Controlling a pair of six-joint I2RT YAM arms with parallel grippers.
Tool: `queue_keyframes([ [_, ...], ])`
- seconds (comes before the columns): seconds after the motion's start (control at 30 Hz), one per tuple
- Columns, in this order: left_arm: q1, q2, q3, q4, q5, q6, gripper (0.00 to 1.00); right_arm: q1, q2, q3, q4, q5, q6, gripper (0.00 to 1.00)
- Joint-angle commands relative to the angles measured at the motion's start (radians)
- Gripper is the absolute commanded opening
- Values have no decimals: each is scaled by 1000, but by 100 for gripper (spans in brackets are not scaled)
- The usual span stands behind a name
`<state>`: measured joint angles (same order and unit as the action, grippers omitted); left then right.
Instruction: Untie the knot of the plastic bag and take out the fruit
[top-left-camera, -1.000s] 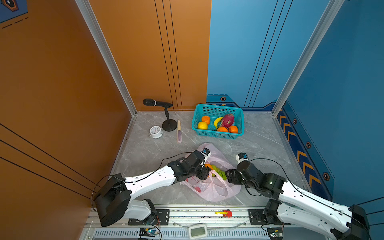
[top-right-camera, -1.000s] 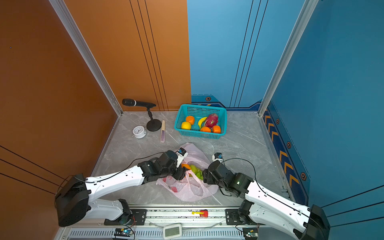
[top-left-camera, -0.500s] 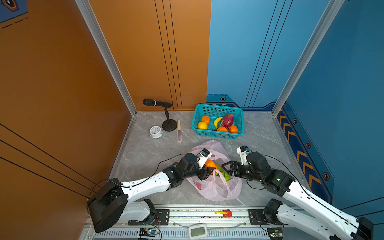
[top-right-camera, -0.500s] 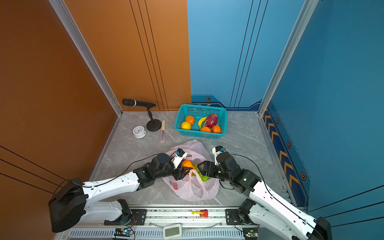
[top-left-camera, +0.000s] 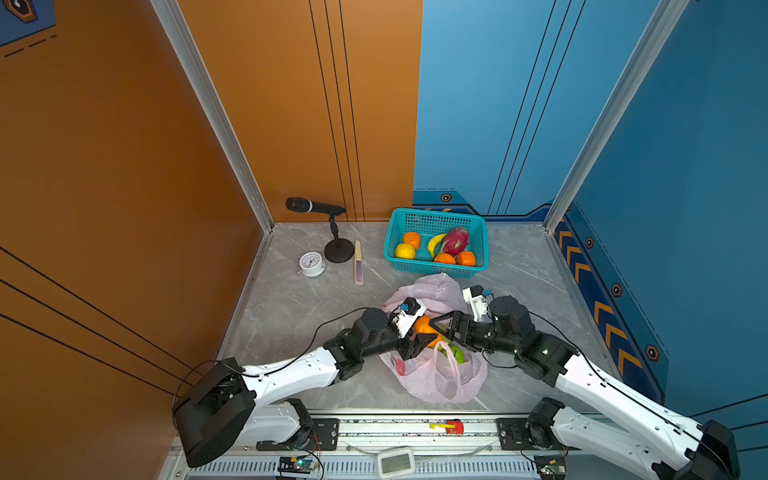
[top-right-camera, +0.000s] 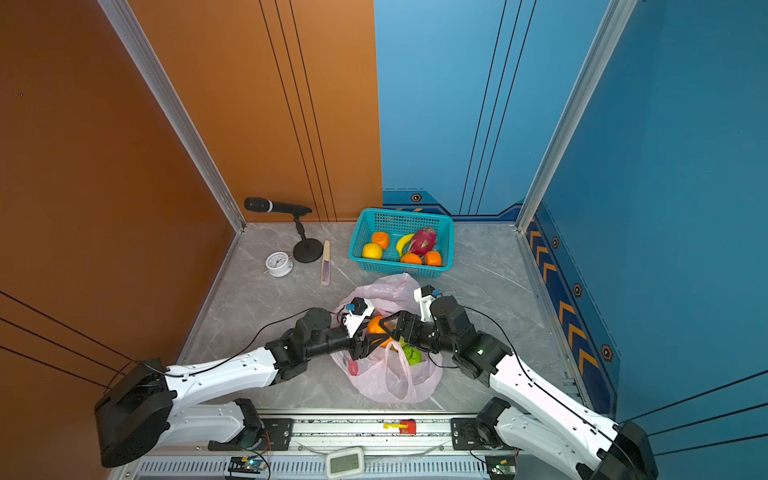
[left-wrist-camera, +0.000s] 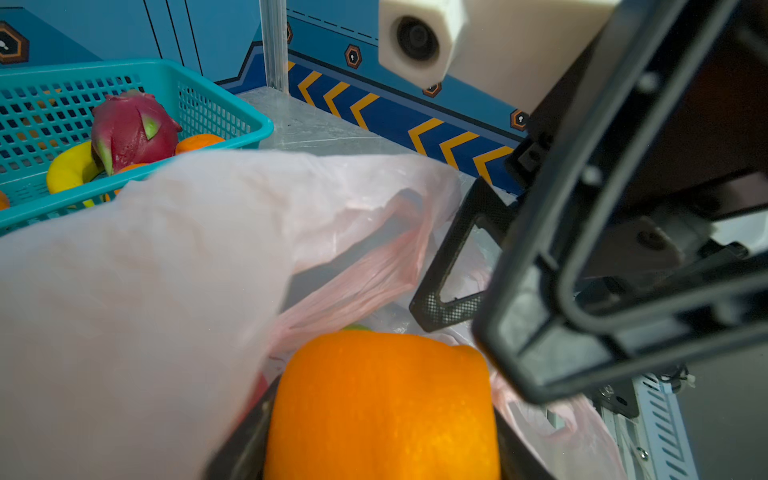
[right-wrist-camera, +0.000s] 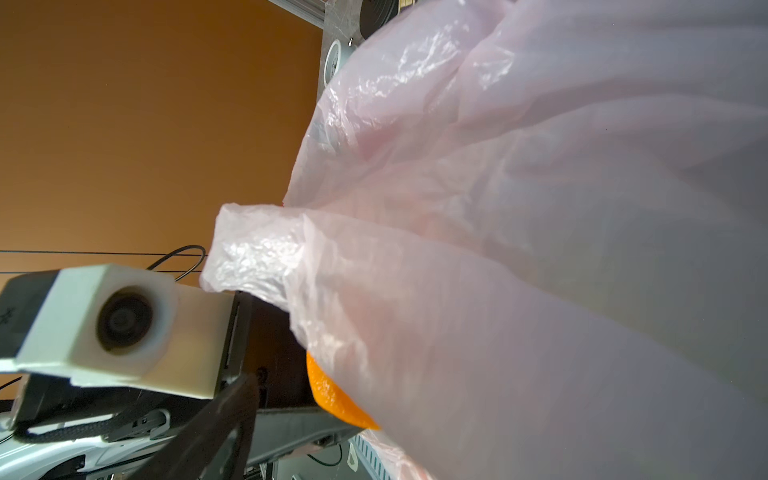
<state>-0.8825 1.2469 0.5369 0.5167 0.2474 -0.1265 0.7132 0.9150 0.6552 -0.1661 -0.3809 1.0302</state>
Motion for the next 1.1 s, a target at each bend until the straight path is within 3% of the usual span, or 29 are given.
queue_keyframes([
  [0.0,8,-24,-17,54,32,18,58,-4,24,-13,65,-26,28,89],
  [0.23,9,-20,-18,54,36,18,58,2,77,-12,97,-46,33,86],
  [0.47,8,-12,-19,54,37,13,59,7,105,-14,115,-64,33,69],
  [0.63,10,-9,-21,44,-10,0,69,5,98,-21,120,-57,33,57],
  [0.83,10,-34,-22,-10,-49,-3,79,-4,74,-39,93,-7,23,54],
  [1.07,9,-116,-54,-59,-100,1,80,-4,49,-37,43,8,2,53],
])
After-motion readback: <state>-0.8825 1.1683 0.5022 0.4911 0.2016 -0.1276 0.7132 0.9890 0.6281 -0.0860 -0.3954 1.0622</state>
